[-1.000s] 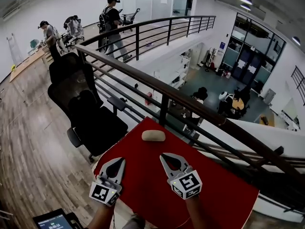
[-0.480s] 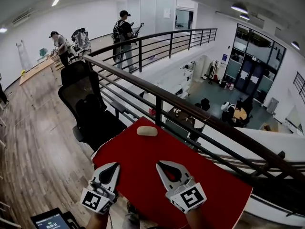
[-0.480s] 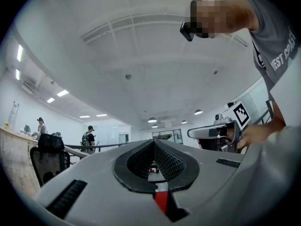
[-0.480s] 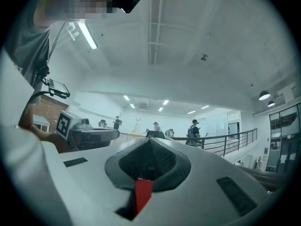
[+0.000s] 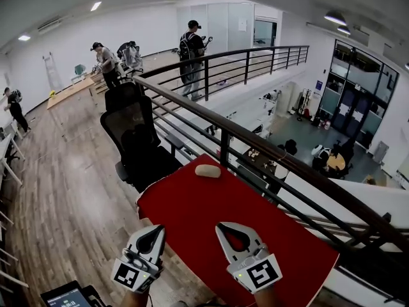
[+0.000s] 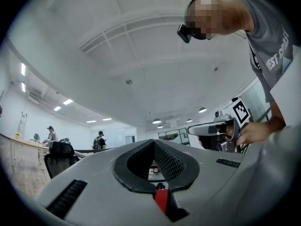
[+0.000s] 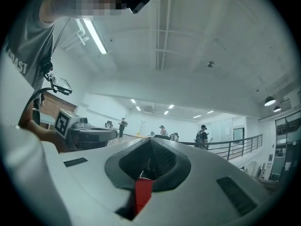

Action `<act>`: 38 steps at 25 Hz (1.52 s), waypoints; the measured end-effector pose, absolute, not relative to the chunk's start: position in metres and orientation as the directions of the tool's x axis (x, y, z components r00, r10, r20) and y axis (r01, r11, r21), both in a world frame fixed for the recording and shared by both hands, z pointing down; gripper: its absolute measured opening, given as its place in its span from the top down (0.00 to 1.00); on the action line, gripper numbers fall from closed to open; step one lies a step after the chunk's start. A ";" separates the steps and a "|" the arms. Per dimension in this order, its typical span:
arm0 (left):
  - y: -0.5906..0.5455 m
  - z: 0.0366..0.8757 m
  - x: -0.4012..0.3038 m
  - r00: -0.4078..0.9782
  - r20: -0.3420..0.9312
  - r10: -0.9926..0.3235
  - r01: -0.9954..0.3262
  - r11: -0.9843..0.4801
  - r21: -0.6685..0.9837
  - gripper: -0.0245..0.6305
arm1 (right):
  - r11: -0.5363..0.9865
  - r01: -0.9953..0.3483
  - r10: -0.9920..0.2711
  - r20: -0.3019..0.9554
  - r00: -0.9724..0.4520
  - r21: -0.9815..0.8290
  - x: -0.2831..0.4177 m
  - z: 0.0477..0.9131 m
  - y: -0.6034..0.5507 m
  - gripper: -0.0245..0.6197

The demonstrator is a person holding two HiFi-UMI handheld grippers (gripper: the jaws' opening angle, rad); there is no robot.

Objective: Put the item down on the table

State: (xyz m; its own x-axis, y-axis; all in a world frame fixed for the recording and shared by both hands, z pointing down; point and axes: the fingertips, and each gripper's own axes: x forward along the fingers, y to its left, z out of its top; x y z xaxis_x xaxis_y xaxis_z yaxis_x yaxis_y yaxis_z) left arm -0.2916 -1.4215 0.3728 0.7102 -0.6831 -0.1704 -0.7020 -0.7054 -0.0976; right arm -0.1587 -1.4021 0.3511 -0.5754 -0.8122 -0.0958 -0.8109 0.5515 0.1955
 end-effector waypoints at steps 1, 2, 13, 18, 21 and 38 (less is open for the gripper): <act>-1.417 0.372 -0.296 0.705 -0.175 -0.687 -0.707 -0.700 -0.098 0.96 | 0.553 -0.808 -0.811 -0.092 -0.578 0.201 -0.162 0.351 -1.397 0.96; -1.412 0.373 -0.301 0.700 -0.178 -0.692 -0.712 -0.695 -0.099 0.96 | 0.556 -0.806 -0.809 -0.091 -0.581 0.202 -0.166 0.352 -1.393 0.96; -1.360 0.407 -0.372 0.627 -0.165 -0.761 -0.776 -0.630 -0.045 0.96 | 0.622 -0.762 -0.768 -0.050 -0.639 0.179 -0.227 0.379 -1.353 0.96; -1.307 0.394 -0.395 0.617 -0.186 -0.765 -0.783 -0.620 -0.046 0.96 | 0.628 -0.752 -0.759 -0.056 -0.649 0.202 -0.253 0.366 -1.302 0.96; -1.267 0.395 -0.410 0.623 -0.201 -0.756 -0.778 -0.625 -0.058 0.96 | 0.604 -0.769 -0.777 -0.058 -0.626 0.211 -0.263 0.370 -1.262 0.96; -0.937 0.373 -0.479 0.628 -0.284 -0.724 -0.775 -0.616 -0.144 0.96 | 0.527 -0.807 -0.809 -0.132 -0.573 0.267 -0.312 0.357 -0.940 0.96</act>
